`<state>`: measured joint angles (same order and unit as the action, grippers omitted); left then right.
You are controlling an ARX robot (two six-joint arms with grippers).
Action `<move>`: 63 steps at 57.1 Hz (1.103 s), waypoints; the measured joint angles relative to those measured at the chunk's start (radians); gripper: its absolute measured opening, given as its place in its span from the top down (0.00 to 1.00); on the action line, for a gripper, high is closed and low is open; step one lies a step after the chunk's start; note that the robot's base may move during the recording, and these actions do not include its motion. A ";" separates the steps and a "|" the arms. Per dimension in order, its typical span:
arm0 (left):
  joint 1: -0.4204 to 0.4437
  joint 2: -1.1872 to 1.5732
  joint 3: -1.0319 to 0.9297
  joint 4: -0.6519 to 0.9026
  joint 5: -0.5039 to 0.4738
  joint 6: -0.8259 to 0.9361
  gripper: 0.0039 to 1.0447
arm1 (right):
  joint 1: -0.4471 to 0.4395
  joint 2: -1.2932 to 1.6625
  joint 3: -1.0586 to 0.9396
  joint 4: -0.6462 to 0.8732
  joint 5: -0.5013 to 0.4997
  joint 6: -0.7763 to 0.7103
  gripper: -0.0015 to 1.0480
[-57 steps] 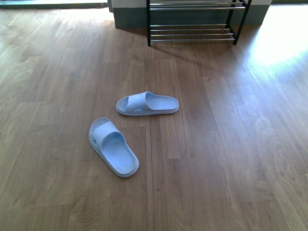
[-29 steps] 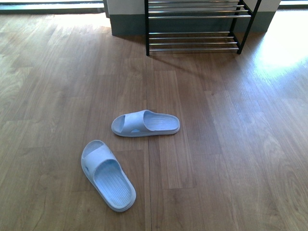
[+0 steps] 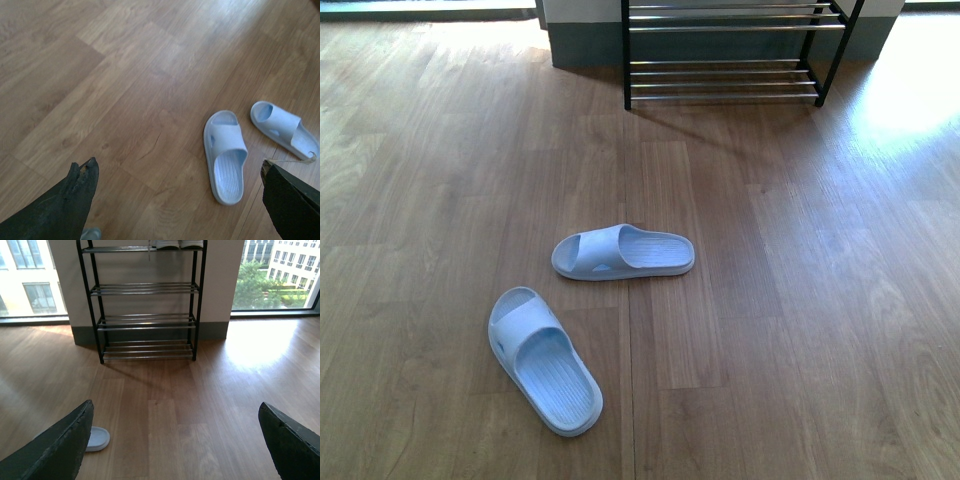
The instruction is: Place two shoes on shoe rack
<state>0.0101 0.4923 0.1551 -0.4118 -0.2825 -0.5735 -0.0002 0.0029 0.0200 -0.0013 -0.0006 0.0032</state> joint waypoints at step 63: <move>-0.083 1.974 0.954 0.438 0.313 0.478 0.09 | 0.000 0.000 0.000 0.000 0.000 0.000 0.09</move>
<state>-0.0727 2.4660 1.1088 0.0261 0.0307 -0.0959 -0.0002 0.0029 0.0200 -0.0013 -0.0006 0.0032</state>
